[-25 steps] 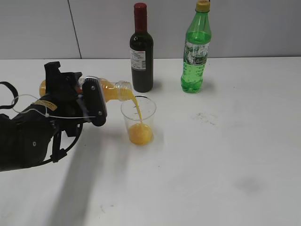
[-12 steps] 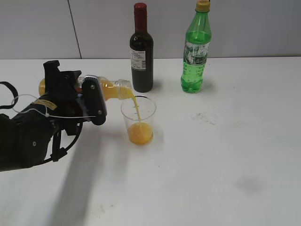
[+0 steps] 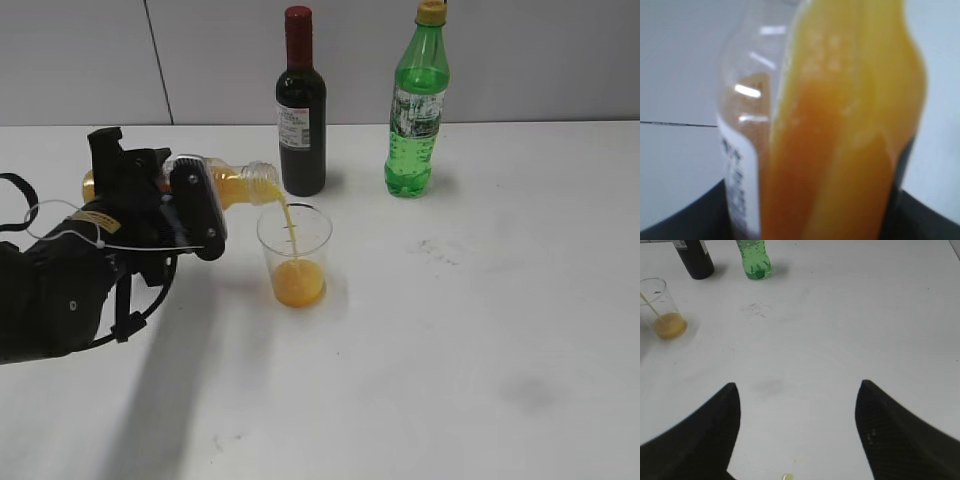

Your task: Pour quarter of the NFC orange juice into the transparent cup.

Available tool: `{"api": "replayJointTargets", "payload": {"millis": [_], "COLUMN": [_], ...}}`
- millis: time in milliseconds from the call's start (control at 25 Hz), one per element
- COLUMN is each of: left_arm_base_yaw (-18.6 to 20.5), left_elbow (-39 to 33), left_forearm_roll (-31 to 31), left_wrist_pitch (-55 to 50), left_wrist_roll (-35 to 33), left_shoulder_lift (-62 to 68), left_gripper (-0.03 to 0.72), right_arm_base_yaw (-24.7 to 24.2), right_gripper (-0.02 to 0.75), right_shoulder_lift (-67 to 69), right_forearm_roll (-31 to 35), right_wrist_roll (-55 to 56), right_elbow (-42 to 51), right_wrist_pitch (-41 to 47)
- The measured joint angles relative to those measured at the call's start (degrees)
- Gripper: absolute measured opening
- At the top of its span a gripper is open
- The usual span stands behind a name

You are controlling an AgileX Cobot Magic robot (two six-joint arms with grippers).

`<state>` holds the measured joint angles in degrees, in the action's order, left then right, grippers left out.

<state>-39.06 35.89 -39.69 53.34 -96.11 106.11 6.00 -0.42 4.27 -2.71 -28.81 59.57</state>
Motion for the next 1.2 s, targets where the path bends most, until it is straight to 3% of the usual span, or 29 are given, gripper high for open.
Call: {"api": "replayJointTargets", "payload": {"millis": [120,280,760,1040,1200], "left_arm_base_yaw": [0.0,0.0,1.7,13.8,19.9], "left_elbow": [0.0,0.0,0.1,1.2,6.9], "left_forearm_roll": [0.1,1.5,5.7,18.1,19.9], "left_wrist_pitch": [0.0,0.0,8.6,6.6,5.0], "left_wrist_roll": [2.7,11.6,59.5,81.8,86.3], "left_shoulder_lift": [0.0,0.0,-0.1,0.1,3.4], "left_gripper": [0.465,0.465,0.465,0.465,0.465], "right_arm_base_yaw": [0.0,0.0,0.0,0.0,0.0], "right_gripper": [0.552,0.552,0.552,0.552,0.552], "right_shoulder_lift": [0.0,0.0,0.0,0.0,0.0], "right_forearm_roll": [0.0,0.0,0.0,0.0,0.0], "right_wrist_roll": [0.0,0.0,0.0,0.0,0.0], "right_elbow": [0.0,0.0,0.0,0.0,0.0], "right_wrist_pitch": [0.0,0.0,0.0,0.0,0.0]}}
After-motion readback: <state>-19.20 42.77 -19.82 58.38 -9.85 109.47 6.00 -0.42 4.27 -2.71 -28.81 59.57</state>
